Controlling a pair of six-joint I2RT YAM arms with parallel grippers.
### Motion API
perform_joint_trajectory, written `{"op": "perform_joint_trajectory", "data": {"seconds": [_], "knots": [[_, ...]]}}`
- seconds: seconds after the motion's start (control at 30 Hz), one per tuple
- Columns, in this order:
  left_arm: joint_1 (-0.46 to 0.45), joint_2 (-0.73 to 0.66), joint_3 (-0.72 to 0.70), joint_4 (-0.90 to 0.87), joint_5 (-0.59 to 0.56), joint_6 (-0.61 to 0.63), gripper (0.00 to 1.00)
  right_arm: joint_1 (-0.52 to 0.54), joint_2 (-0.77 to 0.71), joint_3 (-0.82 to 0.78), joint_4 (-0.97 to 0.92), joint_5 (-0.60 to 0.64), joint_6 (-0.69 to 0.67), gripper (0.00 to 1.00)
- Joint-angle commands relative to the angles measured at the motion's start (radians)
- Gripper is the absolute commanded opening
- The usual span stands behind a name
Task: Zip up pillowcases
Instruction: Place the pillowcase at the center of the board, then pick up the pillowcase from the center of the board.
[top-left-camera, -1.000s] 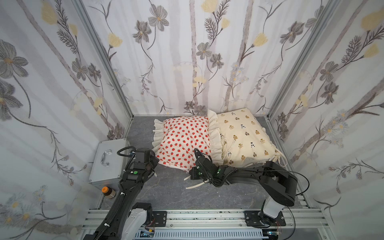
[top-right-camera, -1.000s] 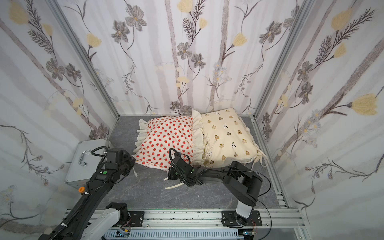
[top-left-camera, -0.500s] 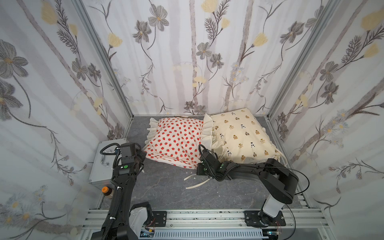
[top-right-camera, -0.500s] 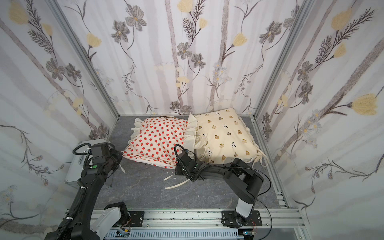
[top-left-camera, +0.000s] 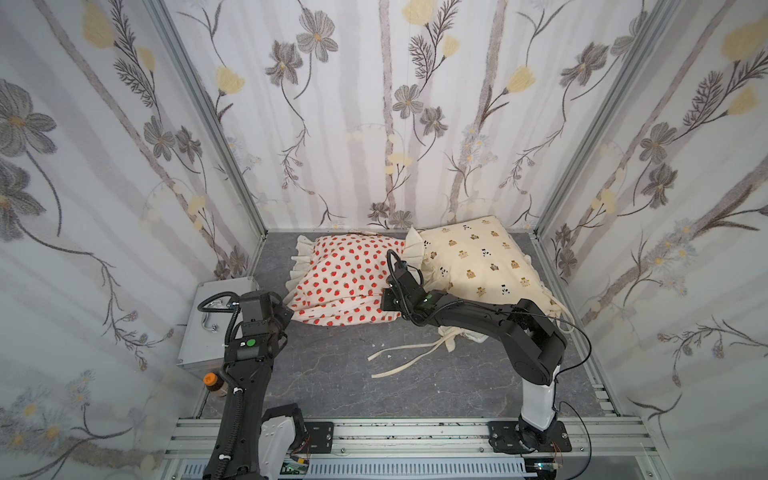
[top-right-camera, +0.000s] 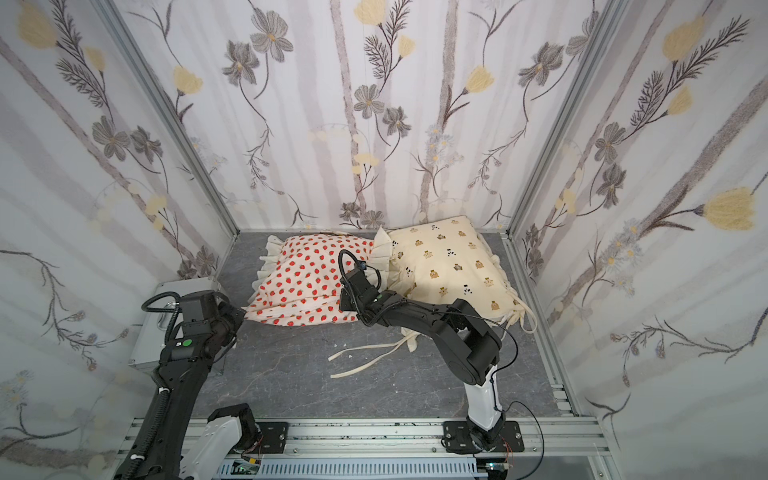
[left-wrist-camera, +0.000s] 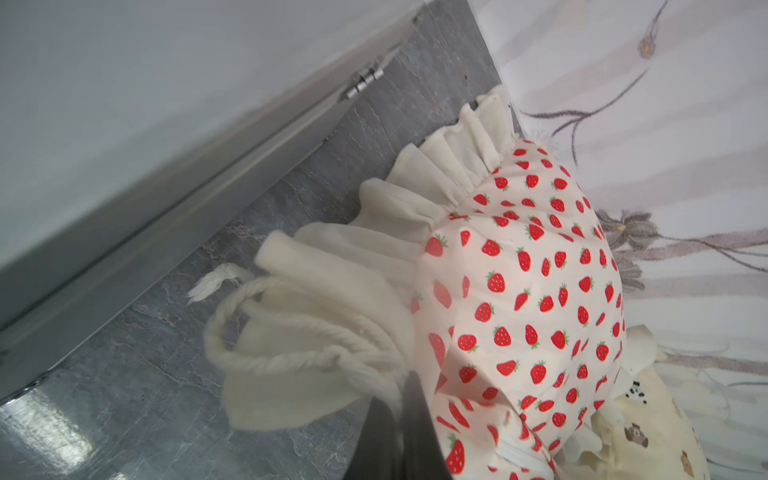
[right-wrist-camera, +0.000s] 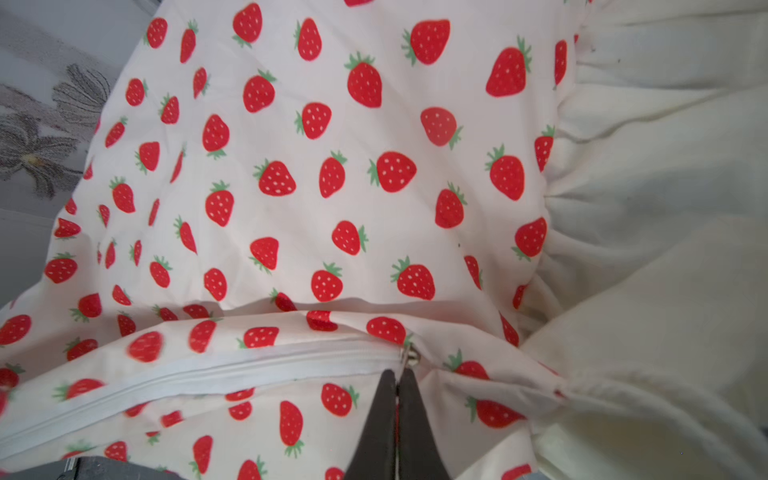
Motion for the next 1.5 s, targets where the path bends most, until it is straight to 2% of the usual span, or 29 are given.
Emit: {"op": "perform_joint_trajectory", "data": {"seconds": [0.0, 0.1, 0.17, 0.33, 0.43, 0.6, 0.7, 0.9, 1.03, 1.13, 1.27, 1.47], "knots": [[-0.073, 0.020, 0.023, 0.004, -0.083, 0.034, 0.00, -0.001, -0.033, -0.010, -0.022, 0.032, -0.037, 0.01], [-0.096, 0.028, 0.054, -0.020, -0.113, 0.046, 0.00, -0.001, -0.105, -0.065, -0.021, 0.032, -0.056, 0.10], [-0.096, 0.014, 0.064, -0.022, -0.123, 0.057, 0.22, -0.001, -0.160, -0.105, -0.018, 0.016, -0.062, 0.20], [-0.096, -0.027, 0.110, -0.063, -0.142, 0.101, 0.51, -0.001, -0.301, -0.204, -0.038, -0.015, -0.068, 0.32], [-0.100, -0.035, 0.144, -0.098, -0.125, 0.122, 0.58, -0.005, -0.386, -0.271, -0.042, -0.016, -0.062, 0.40], [-0.159, -0.046, 0.160, -0.104, -0.073, 0.127, 0.64, -0.041, -0.526, -0.389, -0.047, -0.052, -0.035, 0.48], [-0.264, -0.015, 0.173, -0.092, -0.060, 0.121, 0.67, -0.076, -0.604, -0.466, -0.047, -0.074, -0.024, 0.52], [-0.551, 0.101, 0.184, 0.016, -0.073, 0.104, 0.72, -0.170, -0.767, -0.653, -0.064, -0.100, 0.031, 0.58], [-0.760, 0.255, 0.212, 0.131, -0.077, 0.147, 0.76, -0.218, -0.871, -0.765, -0.072, -0.101, 0.070, 0.61], [-0.884, 0.382, 0.225, 0.254, -0.046, 0.195, 0.77, -0.257, -0.930, -0.824, -0.079, -0.114, 0.086, 0.62], [-0.992, 0.543, 0.244, 0.419, 0.011, 0.240, 0.77, -0.303, -1.009, -0.885, -0.089, -0.117, 0.098, 0.63], [-1.103, 0.768, 0.360, 0.461, 0.040, 0.348, 0.76, -0.396, -1.081, -0.942, -0.093, -0.163, 0.098, 0.65]]}}
